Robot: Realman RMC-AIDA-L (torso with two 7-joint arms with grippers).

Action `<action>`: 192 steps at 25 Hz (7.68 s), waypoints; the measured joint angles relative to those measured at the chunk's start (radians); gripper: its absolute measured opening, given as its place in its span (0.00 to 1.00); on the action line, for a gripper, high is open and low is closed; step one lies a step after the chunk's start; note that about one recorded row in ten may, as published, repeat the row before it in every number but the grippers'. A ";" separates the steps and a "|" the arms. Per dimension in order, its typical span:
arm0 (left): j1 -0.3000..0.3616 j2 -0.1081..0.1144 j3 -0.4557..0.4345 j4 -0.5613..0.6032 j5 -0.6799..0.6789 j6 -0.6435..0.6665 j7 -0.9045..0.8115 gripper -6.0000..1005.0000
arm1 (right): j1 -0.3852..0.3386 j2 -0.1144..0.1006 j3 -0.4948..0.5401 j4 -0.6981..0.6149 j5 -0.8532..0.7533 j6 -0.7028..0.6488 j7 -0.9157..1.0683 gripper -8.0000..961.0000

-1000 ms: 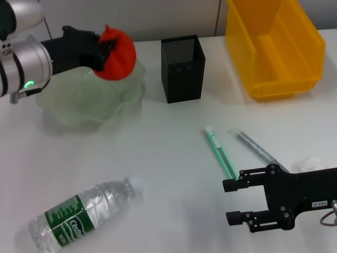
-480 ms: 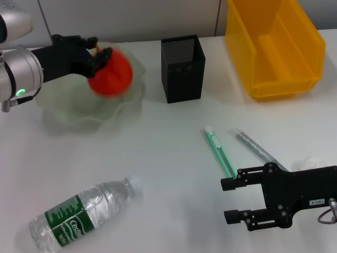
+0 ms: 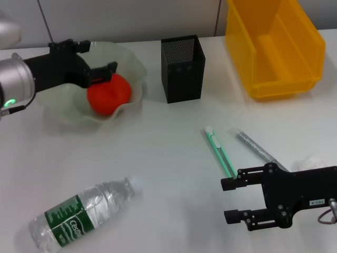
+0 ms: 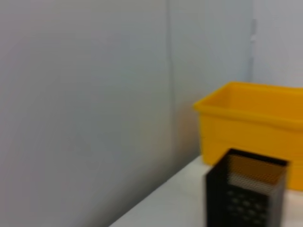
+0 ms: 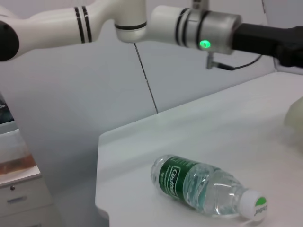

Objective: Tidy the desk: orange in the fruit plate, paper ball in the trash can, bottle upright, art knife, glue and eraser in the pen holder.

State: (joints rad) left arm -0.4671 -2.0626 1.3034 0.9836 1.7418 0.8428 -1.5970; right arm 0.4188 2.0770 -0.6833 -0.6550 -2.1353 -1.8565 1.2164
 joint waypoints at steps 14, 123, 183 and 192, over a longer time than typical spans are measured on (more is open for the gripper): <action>0.181 0.002 -0.351 0.087 -0.012 0.874 0.104 0.85 | 0.020 -0.001 0.005 -0.018 0.033 -0.010 0.003 0.69; 0.258 0.017 -0.434 -0.157 0.093 0.990 0.415 0.84 | 0.183 0.000 -0.294 -0.872 -0.722 0.224 1.097 0.42; 0.212 0.015 -0.441 -0.155 0.093 0.917 0.364 0.83 | 0.073 -0.052 -0.003 -0.609 -0.140 0.036 0.694 0.81; 0.190 0.015 -0.441 -0.152 0.093 0.846 0.284 0.83 | 0.053 -0.156 0.163 -0.028 -0.001 0.031 0.093 0.81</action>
State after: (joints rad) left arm -0.2776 -2.0471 0.8621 0.8316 1.8347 1.6887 -1.3132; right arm 0.4715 1.9206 -0.5208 -0.6834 -2.1364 -1.8258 1.3089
